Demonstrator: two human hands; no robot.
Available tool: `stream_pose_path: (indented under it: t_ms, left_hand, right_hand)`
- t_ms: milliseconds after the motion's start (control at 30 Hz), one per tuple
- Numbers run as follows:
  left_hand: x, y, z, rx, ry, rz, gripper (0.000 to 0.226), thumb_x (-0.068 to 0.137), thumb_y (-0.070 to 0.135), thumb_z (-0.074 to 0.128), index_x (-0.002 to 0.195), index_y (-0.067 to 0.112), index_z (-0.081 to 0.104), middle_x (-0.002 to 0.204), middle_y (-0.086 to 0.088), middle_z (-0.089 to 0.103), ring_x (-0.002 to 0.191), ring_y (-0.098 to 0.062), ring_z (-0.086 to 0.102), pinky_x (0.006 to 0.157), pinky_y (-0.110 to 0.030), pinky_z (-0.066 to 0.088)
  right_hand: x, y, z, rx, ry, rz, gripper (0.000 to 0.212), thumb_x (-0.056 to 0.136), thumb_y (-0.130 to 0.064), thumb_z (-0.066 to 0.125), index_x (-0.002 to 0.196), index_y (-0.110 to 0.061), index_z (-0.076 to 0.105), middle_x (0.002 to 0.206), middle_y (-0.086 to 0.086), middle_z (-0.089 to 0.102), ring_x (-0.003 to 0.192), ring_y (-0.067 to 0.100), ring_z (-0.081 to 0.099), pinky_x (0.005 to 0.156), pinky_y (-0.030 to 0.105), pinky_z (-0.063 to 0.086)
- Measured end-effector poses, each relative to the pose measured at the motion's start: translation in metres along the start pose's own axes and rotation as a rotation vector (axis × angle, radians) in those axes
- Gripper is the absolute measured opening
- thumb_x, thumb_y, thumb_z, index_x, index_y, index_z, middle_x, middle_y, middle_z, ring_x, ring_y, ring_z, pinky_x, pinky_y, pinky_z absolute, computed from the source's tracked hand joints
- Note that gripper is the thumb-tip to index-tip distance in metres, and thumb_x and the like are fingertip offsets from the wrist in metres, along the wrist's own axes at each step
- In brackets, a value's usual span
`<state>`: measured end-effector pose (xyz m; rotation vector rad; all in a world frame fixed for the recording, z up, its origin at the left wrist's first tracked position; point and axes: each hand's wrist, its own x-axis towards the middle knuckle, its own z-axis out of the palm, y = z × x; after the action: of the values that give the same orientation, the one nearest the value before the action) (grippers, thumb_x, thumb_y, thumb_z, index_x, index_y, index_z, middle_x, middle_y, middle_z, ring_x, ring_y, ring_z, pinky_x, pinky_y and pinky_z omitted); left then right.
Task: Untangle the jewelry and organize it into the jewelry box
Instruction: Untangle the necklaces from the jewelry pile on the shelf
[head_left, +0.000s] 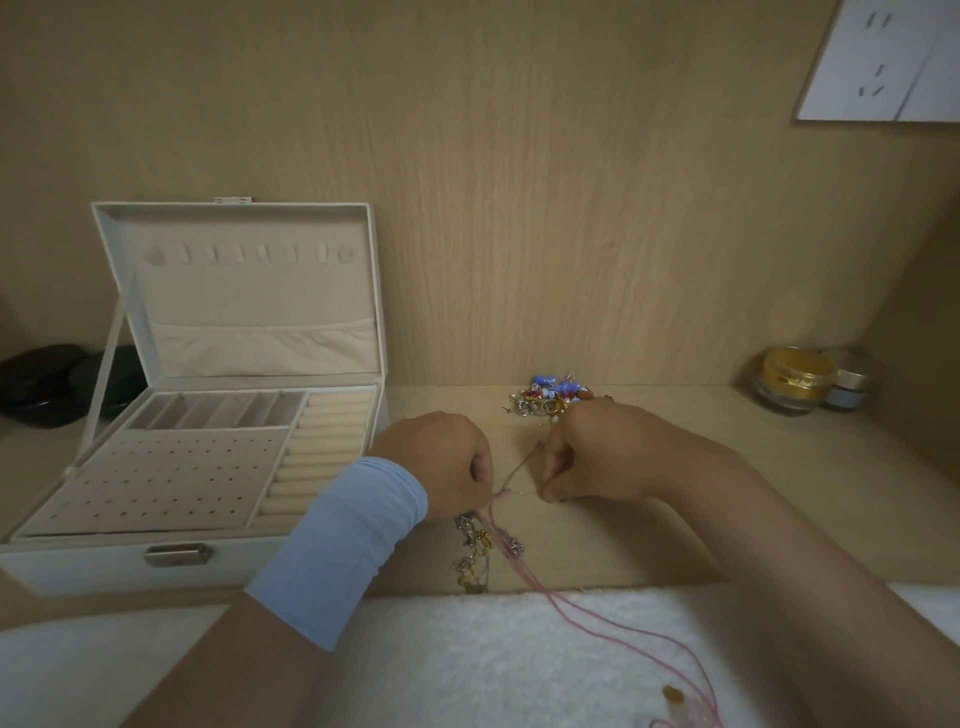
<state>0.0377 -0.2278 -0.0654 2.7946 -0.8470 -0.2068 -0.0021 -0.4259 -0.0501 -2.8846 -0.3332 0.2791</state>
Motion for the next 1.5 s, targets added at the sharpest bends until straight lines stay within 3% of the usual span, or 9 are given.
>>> stream_pose_path:
  t_ms: [167, 267, 500, 700, 800, 967, 1167, 1300, 1500]
  left_hand:
    - [0.001, -0.001, 0.0, -0.024, 0.006, 0.02, 0.012, 0.089, 0.028, 0.057, 0.083, 0.03, 0.067, 0.093, 0.013, 0.066, 0.089, -0.011, 0.063, 0.086, -0.031, 0.052]
    - [0.002, -0.003, -0.001, -0.231, 0.009, 0.033, 0.01, 0.092, 0.028, 0.058, 0.086, 0.029, 0.066, 0.09, 0.011, 0.067, 0.086, -0.008, 0.062, 0.087, -0.03, 0.052]
    - [0.001, 0.003, -0.004, -0.733, 0.016, 0.053, 0.011, 0.093, 0.017, 0.061, 0.084, 0.02, 0.066, 0.077, 0.003, 0.072, 0.068, -0.008, 0.061, 0.068, -0.027, 0.049]
    - [0.005, -0.002, -0.002, -0.705, -0.012, 0.015, 0.012, 0.09, 0.012, 0.062, 0.091, 0.024, 0.066, 0.073, 0.009, 0.071, 0.068, -0.006, 0.061, 0.07, -0.027, 0.05]
    - [0.005, -0.005, -0.001, -0.566, 0.002, 0.025, 0.012, 0.09, 0.016, 0.064, 0.09, 0.026, 0.069, 0.074, 0.011, 0.071, 0.068, -0.002, 0.061, 0.075, -0.025, 0.049]
    - [0.004, -0.007, -0.005, -0.368, 0.014, 0.022, 0.007, 0.086, 0.025, 0.07, 0.086, 0.028, 0.076, 0.077, 0.014, 0.071, 0.075, -0.002, 0.065, 0.084, -0.03, 0.055]
    - [0.005, 0.004, 0.002, -0.426, 0.101, 0.055, 0.005, 0.085, 0.03, 0.07, 0.084, 0.034, 0.073, 0.072, 0.019, 0.069, 0.068, 0.006, 0.061, 0.081, -0.029, 0.055]
    - [0.005, 0.003, 0.0, -0.506, 0.038, 0.074, 0.015, 0.088, 0.026, 0.068, 0.098, 0.036, 0.071, 0.085, 0.011, 0.073, 0.08, -0.005, 0.067, 0.084, -0.028, 0.053]
    - [-0.005, -0.024, -0.027, -0.195, 0.106, -0.066, 0.02, 0.087, 0.021, 0.066, 0.096, 0.036, 0.076, 0.097, 0.017, 0.069, 0.092, -0.004, 0.064, 0.092, -0.025, 0.05]
  right_hand:
    - [0.0, 0.008, 0.0, 0.003, -0.029, -0.006, 0.014, 0.083, -0.031, 0.061, 0.079, -0.019, 0.067, 0.075, -0.007, 0.068, 0.069, 0.007, 0.061, 0.068, 0.029, 0.051]
    - [-0.001, 0.008, -0.006, 0.257, 0.008, -0.014, 0.011, 0.086, -0.02, 0.06, 0.078, -0.019, 0.067, 0.072, -0.009, 0.066, 0.063, 0.0, 0.056, 0.064, 0.021, 0.047]
    - [-0.004, 0.01, -0.014, 1.054, 0.096, -0.005, 0.014, 0.097, -0.003, 0.052, 0.088, -0.004, 0.063, 0.087, 0.015, 0.074, 0.072, 0.021, 0.07, 0.061, 0.029, 0.054]
    - [0.001, 0.024, -0.012, 1.302, 0.151, 0.077, 0.011, 0.094, 0.0, 0.059, 0.1, -0.005, 0.068, 0.084, 0.012, 0.071, 0.063, 0.018, 0.068, 0.055, 0.027, 0.058]
    - [0.001, 0.028, -0.012, 1.209, 0.135, 0.101, 0.017, 0.095, 0.001, 0.056, 0.102, -0.008, 0.07, 0.075, 0.008, 0.066, 0.055, 0.018, 0.06, 0.049, 0.028, 0.05]
    - [-0.002, 0.027, -0.014, 0.756, 0.094, 0.189, 0.023, 0.09, -0.004, 0.052, 0.084, -0.015, 0.072, 0.064, 0.001, 0.058, 0.049, 0.017, 0.049, 0.045, 0.023, 0.035]
    - [-0.007, 0.032, -0.019, 0.187, -0.069, 0.261, 0.015, 0.081, -0.018, 0.059, 0.069, -0.012, 0.065, 0.061, 0.002, 0.059, 0.053, 0.016, 0.053, 0.054, 0.026, 0.046]
    - [-0.008, 0.022, -0.017, 0.095, -0.127, 0.219, 0.013, 0.079, -0.018, 0.058, 0.076, -0.013, 0.07, 0.072, 0.008, 0.07, 0.055, 0.011, 0.056, 0.058, 0.025, 0.047]
    - [-0.005, 0.007, -0.01, -0.025, -0.094, 0.175, 0.018, 0.086, -0.036, 0.06, 0.09, -0.024, 0.072, 0.086, -0.007, 0.071, 0.087, 0.013, 0.065, 0.081, 0.032, 0.056]
